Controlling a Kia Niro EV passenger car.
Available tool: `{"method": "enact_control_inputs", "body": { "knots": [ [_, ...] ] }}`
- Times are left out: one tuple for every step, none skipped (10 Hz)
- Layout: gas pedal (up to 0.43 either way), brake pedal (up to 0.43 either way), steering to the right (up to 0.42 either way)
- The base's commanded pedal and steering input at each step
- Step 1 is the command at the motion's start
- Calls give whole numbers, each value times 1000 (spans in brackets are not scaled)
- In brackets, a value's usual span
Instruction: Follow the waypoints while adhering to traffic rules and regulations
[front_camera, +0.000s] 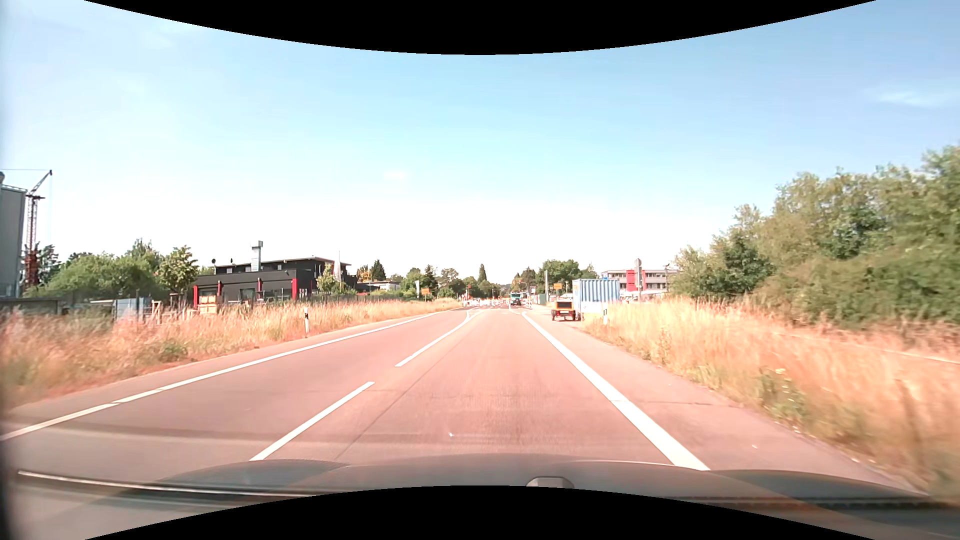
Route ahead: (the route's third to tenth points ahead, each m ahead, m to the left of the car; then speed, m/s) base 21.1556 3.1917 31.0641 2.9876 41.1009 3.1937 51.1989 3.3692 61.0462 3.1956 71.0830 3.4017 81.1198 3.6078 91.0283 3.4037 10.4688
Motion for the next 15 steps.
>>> {"method": "enact_control_inputs", "body": {
  "knots": [
    [0,152,-4],
    [0,152,-4],
    [0,146,-4],
    [0,134,-4],
    [0,122,-4],
    [0,98,-4],
    [0,67,-3],
    [0,18,-3],
    [0,0,-3],
    [0,0,-1],
    [0,0,0],
    [0,0,0],
    [0,0,0],
    [0,0,0],
    [0,0,0]
  ]
}}
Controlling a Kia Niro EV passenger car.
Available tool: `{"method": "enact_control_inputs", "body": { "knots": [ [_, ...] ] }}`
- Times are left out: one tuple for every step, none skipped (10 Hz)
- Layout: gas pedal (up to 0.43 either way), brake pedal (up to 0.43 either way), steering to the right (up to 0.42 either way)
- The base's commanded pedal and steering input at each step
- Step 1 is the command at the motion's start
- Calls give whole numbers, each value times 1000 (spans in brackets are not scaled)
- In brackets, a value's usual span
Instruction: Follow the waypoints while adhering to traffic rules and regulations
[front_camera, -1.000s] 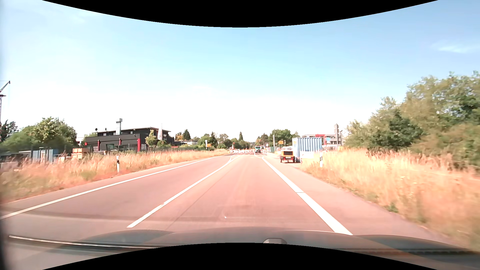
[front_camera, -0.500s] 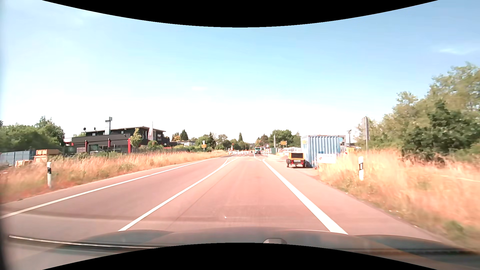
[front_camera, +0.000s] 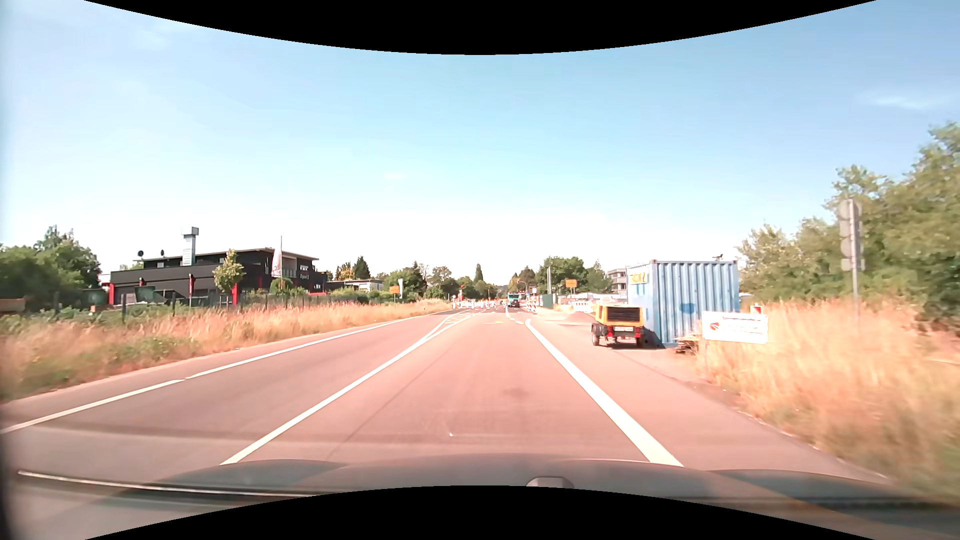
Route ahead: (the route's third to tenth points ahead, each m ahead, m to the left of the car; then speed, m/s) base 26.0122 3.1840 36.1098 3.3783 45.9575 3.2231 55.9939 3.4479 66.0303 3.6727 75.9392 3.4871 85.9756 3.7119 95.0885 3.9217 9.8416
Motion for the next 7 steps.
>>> {"method": "enact_control_inputs", "body": {
  "knots": [
    [0,0,0],
    [0,0,0],
    [0,0,0],
    [0,0,1],
    [0,0,1],
    [0,0,1],
    [0,0,1]
  ]
}}
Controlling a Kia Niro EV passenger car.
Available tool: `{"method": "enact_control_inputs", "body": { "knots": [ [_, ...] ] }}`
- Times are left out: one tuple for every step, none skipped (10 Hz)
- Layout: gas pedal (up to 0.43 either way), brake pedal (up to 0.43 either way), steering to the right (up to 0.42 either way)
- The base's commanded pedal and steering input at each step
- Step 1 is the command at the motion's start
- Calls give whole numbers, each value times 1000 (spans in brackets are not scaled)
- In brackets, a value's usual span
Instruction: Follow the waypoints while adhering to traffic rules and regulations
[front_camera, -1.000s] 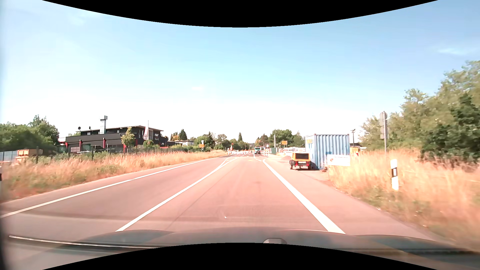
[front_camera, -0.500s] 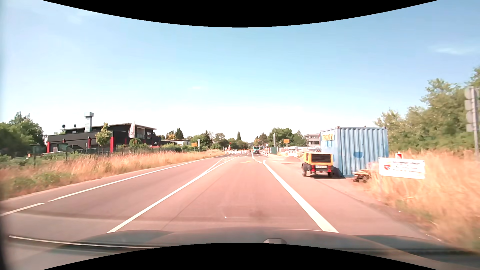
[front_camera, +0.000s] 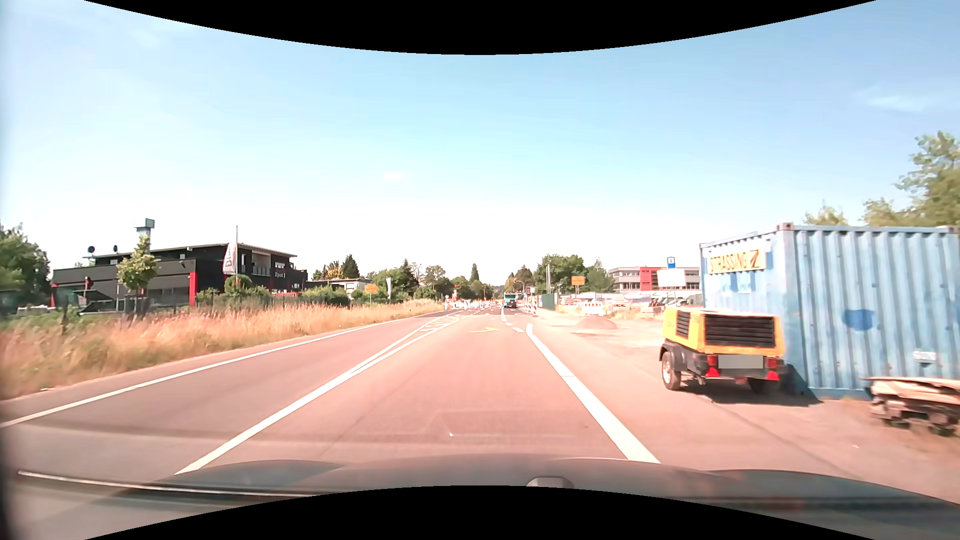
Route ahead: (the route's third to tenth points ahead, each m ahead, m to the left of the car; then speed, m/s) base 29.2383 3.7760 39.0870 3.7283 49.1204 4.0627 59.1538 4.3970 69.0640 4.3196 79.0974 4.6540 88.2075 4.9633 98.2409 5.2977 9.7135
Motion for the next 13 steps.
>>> {"method": "enact_control_inputs", "body": {
  "knots": [
    [0,0,0],
    [0,0,0],
    [0,0,0],
    [0,0,0],
    [0,0,0],
    [0,0,0],
    [0,0,0],
    [0,6,0],
    [0,12,0],
    [0,18,-1],
    [0,30,-1],
    [0,43,-2],
    [0,55,-6]
  ]
}}
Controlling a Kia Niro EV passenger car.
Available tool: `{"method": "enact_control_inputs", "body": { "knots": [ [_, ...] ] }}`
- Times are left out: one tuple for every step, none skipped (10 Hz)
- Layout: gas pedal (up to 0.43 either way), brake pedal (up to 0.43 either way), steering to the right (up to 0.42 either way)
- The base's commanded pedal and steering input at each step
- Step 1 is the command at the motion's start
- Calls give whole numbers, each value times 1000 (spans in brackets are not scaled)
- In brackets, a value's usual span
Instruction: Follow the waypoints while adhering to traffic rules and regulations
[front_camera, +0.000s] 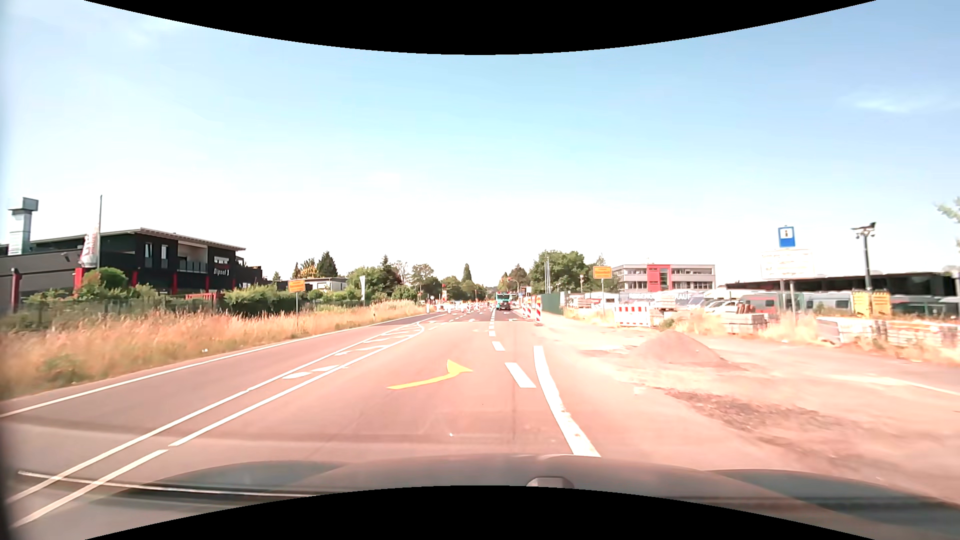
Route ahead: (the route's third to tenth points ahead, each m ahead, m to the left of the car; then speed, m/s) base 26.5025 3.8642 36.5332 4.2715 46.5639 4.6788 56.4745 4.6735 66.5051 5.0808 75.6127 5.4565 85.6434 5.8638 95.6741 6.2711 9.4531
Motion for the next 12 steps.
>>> {"method": "enact_control_inputs", "body": {
  "knots": [
    [0,61,-7],
    [0,61,-7],
    [0,67,-7],
    [0,61,-7],
    [0,67,-7],
    [0,73,-7],
    [0,79,-7],
    [0,91,-7],
    [0,98,-7],
    [0,98,-7],
    [0,104,-7],
    [0,104,-6]
  ]
}}
